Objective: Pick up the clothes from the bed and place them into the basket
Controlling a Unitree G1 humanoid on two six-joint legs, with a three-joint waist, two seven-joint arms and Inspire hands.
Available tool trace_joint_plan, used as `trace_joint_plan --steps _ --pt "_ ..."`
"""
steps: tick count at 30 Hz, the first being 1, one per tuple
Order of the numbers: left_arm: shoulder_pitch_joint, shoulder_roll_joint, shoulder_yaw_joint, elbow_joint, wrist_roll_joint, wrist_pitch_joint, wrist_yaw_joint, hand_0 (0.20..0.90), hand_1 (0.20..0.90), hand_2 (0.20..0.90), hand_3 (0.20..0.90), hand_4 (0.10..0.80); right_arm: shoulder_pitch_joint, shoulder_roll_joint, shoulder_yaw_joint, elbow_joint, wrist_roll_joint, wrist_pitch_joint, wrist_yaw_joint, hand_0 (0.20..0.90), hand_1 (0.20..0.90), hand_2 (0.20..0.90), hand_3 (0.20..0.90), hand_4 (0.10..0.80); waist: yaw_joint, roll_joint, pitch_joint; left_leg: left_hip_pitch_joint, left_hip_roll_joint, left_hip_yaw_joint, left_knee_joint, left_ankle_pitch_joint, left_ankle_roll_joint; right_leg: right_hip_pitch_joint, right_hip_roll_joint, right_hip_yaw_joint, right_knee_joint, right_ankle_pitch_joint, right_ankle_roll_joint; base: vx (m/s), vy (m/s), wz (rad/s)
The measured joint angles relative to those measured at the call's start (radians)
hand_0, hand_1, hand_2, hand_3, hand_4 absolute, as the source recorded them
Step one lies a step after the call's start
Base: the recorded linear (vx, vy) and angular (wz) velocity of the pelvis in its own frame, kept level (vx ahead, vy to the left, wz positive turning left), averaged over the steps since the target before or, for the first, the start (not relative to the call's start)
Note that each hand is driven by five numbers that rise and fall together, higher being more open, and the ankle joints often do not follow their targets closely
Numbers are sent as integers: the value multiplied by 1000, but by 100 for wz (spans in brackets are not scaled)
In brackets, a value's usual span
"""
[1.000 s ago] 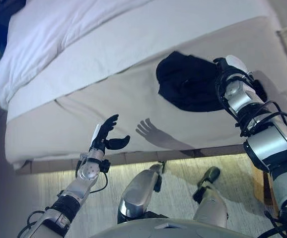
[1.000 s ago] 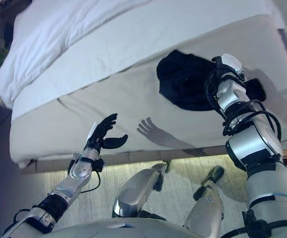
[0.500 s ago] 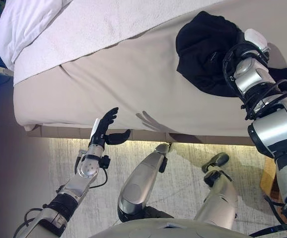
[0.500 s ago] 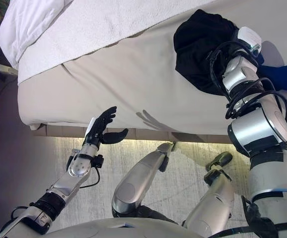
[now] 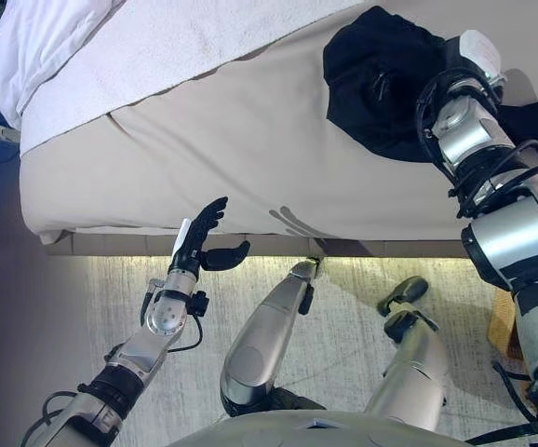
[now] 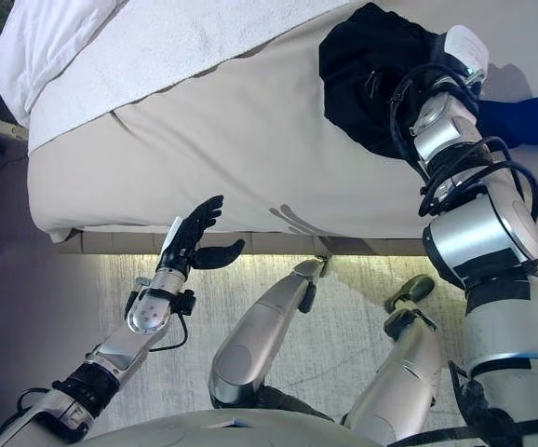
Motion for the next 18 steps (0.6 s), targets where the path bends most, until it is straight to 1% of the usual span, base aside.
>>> trace_joint_plan --steps 2,6,8,11,12,14,16,18 --pt "-1 4 1 1 0 0 0 900 900 900 900 800 30 15 0 -5 3 -15 4 300 300 300 200 100 -5 -1 1 64 9 16 -23 -1 -1 65 17 3 -45 14 7 59 -5 -26" --pt "-8 22 3 21 -1 2 -1 900 900 900 900 800 80 19 -5 -44 35 -55 22 300 300 300 200 100 -41 -21 14 220 27 49 -98 -3 -4 224 59 12 -176 60 25 76 -19 -29" --pt "0 31 4 23 -1 4 -2 900 900 900 900 800 81 10 -19 -68 38 -65 22 300 300 300 200 100 -55 -30 13 264 32 70 -129 -11 -7 269 74 20 -234 81 34 115 10 -32" --pt "-5 31 14 28 -1 7 -8 900 900 900 900 800 83 -22 -51 -97 48 -76 32 300 300 300 200 100 -93 -34 12 326 32 90 -171 -6 -2 340 92 25 -317 119 36 85 10 -18" --pt "-4 31 19 28 -1 7 -10 900 900 900 900 800 85 -37 -58 -101 50 -78 37 300 300 300 200 100 -103 -37 11 344 32 97 -177 -11 -2 363 98 28 -343 134 29 53 -13 -23" --pt "1 32 43 39 1 8 -10 900 900 900 900 800 97 -57 -82 -108 69 -91 43 300 300 300 200 100 -118 -55 4 380 36 112 -192 -12 -4 403 111 33 -390 162 31 104 -29 -22" --pt "3 32 73 60 2 8 -15 900 900 900 900 800 128 -86 -104 -156 78 -93 44 300 300 300 200 100 -132 -77 -5 419 44 124 -219 -12 -4 442 130 38 -431 179 31 155 -28 -22" --pt "4 32 93 79 3 14 -21 900 900 900 900 800 158 -112 -132 -208 92 -95 47 300 300 300 200 100 -143 -101 -15 459 52 142 -243 -12 -4 474 145 49 -459 184 31 134 -42 -25"
